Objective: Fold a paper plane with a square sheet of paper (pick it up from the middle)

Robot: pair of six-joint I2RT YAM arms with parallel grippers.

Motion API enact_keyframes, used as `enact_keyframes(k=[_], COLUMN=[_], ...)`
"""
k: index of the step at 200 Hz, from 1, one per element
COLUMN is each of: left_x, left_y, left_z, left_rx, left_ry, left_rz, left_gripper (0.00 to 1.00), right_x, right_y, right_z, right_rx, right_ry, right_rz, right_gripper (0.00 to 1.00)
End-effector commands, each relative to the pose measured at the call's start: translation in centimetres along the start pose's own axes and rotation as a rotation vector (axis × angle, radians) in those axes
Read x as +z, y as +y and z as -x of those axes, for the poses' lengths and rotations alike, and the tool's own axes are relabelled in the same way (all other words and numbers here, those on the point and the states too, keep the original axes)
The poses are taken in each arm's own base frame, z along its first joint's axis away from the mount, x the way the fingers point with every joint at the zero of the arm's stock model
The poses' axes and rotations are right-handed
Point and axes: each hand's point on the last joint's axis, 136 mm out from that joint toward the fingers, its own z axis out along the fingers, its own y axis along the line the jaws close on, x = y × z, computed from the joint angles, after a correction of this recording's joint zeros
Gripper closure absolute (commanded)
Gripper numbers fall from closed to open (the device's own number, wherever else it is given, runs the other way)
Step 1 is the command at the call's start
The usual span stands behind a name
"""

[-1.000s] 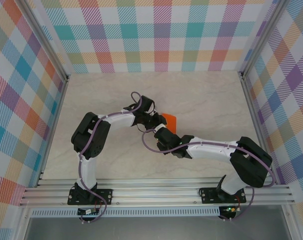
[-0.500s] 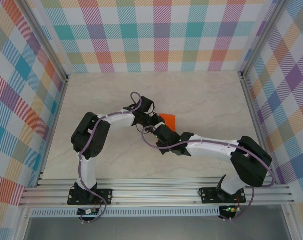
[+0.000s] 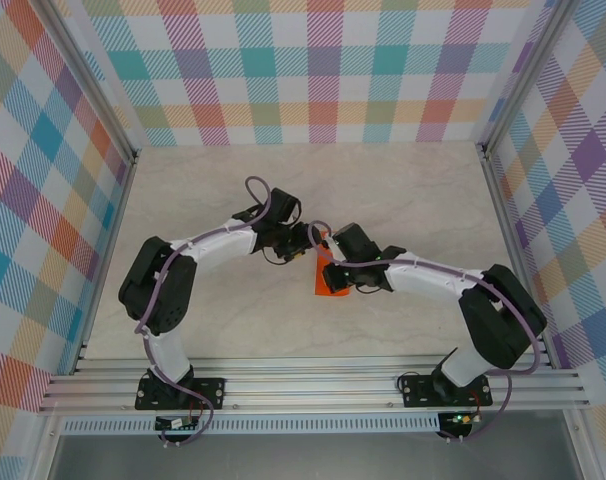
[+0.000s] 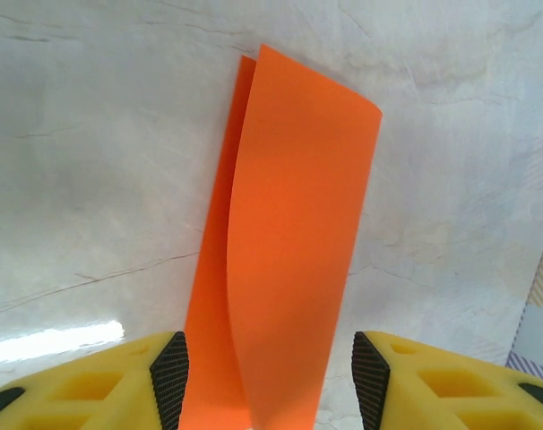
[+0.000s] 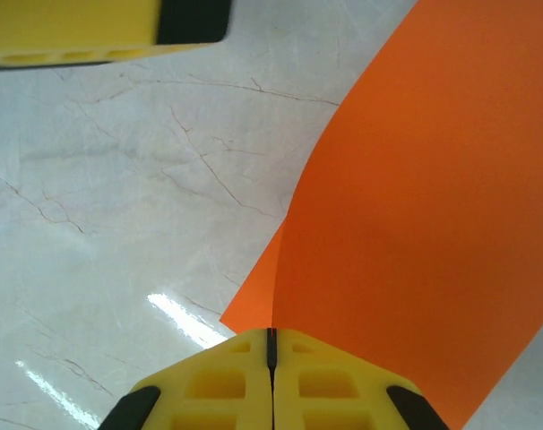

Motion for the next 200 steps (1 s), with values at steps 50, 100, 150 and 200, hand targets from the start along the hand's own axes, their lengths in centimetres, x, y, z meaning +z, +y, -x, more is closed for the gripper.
enact_keyframes(k=[50,100,150,200], left_x=[-0.8,0.2,0.6,1.1], left_y=[2.0,1.3,0.9,0.2], left_z=[-0.7,-2.1,-3.1,-3.8], left_rx=[-0.001,0.041,0.063,0.084], left_ry=[-0.011,0.062,0.085,0.106], left_rz=[0.043,0.002,0.004,0.007], left_gripper=[0.58,0.62,0.63,0.63], right_x=[0.7,0.5,-0.6,-0.1], right_y=[-1.2,-3.0,-2.2,-4.3], right_z=[0.9,0.7,-0.7,-0.6], right_rx=[0.133,0.166,0.111,0.141], right_ry=[0.076,0.112,0.185,0.205], right_rz=[0.209,0.206,0.264,0.161], right_gripper=[0.92,0.91,0.91,0.9])
